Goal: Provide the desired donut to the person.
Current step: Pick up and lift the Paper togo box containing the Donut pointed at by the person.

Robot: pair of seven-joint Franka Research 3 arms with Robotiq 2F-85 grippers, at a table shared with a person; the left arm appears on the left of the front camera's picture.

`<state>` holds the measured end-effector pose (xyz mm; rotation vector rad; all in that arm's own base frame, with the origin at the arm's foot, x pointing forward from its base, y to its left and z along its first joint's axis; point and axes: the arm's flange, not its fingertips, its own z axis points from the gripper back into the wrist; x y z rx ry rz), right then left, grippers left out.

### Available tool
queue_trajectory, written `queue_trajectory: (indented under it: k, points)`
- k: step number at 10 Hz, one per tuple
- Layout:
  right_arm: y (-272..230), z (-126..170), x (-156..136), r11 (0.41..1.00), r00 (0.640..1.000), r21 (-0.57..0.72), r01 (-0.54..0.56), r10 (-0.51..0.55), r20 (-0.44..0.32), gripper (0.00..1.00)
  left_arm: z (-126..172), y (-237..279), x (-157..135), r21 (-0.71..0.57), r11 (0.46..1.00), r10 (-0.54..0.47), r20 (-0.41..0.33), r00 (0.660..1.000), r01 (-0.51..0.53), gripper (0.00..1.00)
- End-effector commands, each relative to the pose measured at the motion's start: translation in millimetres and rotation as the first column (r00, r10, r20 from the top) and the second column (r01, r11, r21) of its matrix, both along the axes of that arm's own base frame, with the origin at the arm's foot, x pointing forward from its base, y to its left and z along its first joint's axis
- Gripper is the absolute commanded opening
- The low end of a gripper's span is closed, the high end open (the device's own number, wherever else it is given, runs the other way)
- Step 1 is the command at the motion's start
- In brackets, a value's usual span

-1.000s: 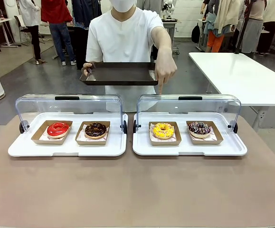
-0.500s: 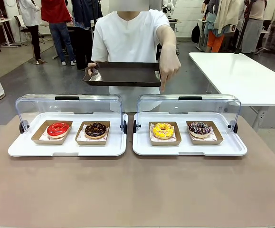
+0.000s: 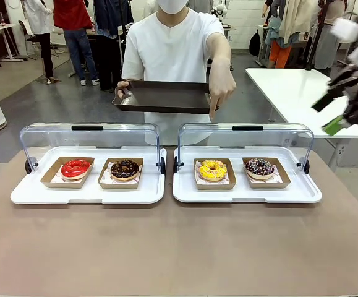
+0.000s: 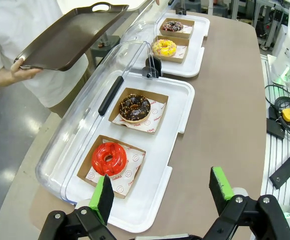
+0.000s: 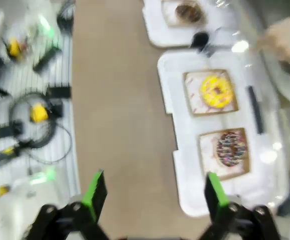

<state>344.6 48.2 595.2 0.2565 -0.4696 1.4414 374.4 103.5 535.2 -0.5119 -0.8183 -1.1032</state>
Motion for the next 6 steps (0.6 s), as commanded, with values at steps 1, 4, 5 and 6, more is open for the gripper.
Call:
queue_trajectory:
  k: [1,4,5,6]
  points:
    - [33.8,-28.4,7.6,0.991,0.999,-0.128,-0.039,0.043,0.03,1.0,0.3,1.0,-0.2,-0.009,1.0,-0.002,0.004,1.0,0.002,1.0]
    - [77.6,-78.3,23.7,0.961,0.998,-0.274,-0.05,0.06,0.029,1.0,0.3,1.0,-0.2,-0.009,1.0,-0.002,0.004,1.0,0.002,1.0]
    - [82.7,-96.3,26.4,0.955,0.998,-0.292,-0.058,0.064,0.01,1.0,0.3,1.0,-0.2,-0.009,1.0,-0.002,0.004,1.0,0.002,1.0]
    - [84.5,-109.3,26.1,0.954,0.997,-0.289,-0.078,0.078,-0.01,1.0,0.3,1.0,-0.2,-0.009,1.0,-0.002,0.004,1.0,0.002,1.0]
